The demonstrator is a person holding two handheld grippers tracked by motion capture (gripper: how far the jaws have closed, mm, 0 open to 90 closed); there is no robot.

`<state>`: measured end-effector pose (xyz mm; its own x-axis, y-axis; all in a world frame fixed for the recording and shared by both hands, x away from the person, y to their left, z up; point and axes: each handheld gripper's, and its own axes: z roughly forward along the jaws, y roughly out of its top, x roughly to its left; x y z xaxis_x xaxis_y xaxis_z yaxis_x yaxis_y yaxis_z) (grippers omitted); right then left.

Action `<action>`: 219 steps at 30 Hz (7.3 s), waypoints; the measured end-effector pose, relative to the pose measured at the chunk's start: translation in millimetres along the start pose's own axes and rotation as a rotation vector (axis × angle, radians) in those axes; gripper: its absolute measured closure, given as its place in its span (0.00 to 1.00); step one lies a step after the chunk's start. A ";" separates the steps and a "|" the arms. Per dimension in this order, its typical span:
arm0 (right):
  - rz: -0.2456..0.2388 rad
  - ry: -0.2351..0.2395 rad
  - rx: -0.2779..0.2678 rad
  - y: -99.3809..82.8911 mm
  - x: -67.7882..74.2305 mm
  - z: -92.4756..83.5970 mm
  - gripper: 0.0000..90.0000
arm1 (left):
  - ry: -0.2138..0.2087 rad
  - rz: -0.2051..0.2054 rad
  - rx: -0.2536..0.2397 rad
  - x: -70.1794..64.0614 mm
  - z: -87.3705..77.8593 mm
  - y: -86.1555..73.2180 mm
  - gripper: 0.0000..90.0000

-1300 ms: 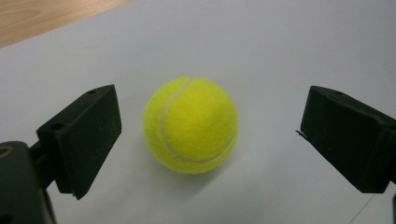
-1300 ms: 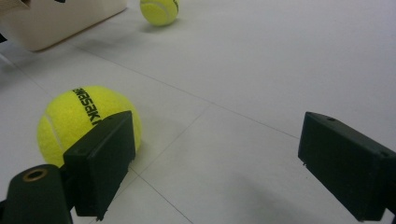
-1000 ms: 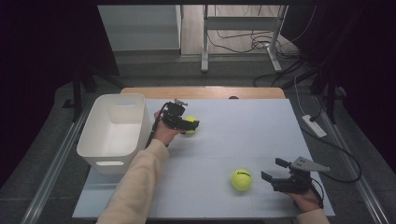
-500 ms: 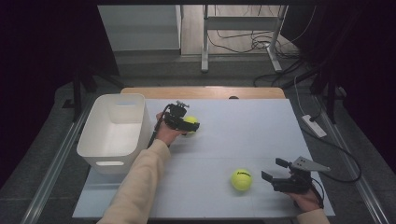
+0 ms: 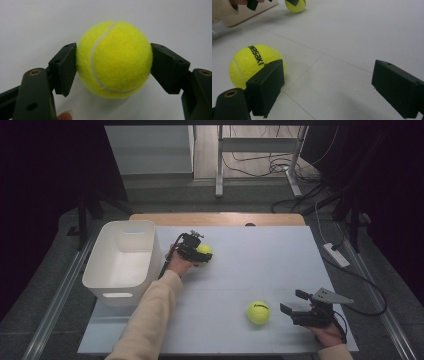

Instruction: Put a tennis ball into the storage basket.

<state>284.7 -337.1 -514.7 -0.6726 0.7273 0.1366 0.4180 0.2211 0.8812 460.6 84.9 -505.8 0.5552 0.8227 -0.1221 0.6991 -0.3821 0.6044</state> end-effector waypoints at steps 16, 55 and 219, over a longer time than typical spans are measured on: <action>0.000 -0.002 -0.001 0.1 -0.1 -0.1 0.12 | -0.017 0.017 -0.071 -5.2 -19.1 -1.3 0.30; 0.001 -0.005 -0.012 0.6 0.5 -1.1 0.12 | -0.039 0.049 -0.231 -19.5 -73.2 -2.2 0.31; -0.004 -0.028 -0.024 1.9 0.5 -3.4 0.12 | 0.084 -0.026 -0.514 20.7 -206.2 -31.2 0.30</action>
<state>283.1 -338.5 -511.4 -0.6569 0.7443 0.1206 0.4001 0.2086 0.8924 357.4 200.7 -364.9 0.4877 0.8682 -0.0914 0.3889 -0.1223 0.9131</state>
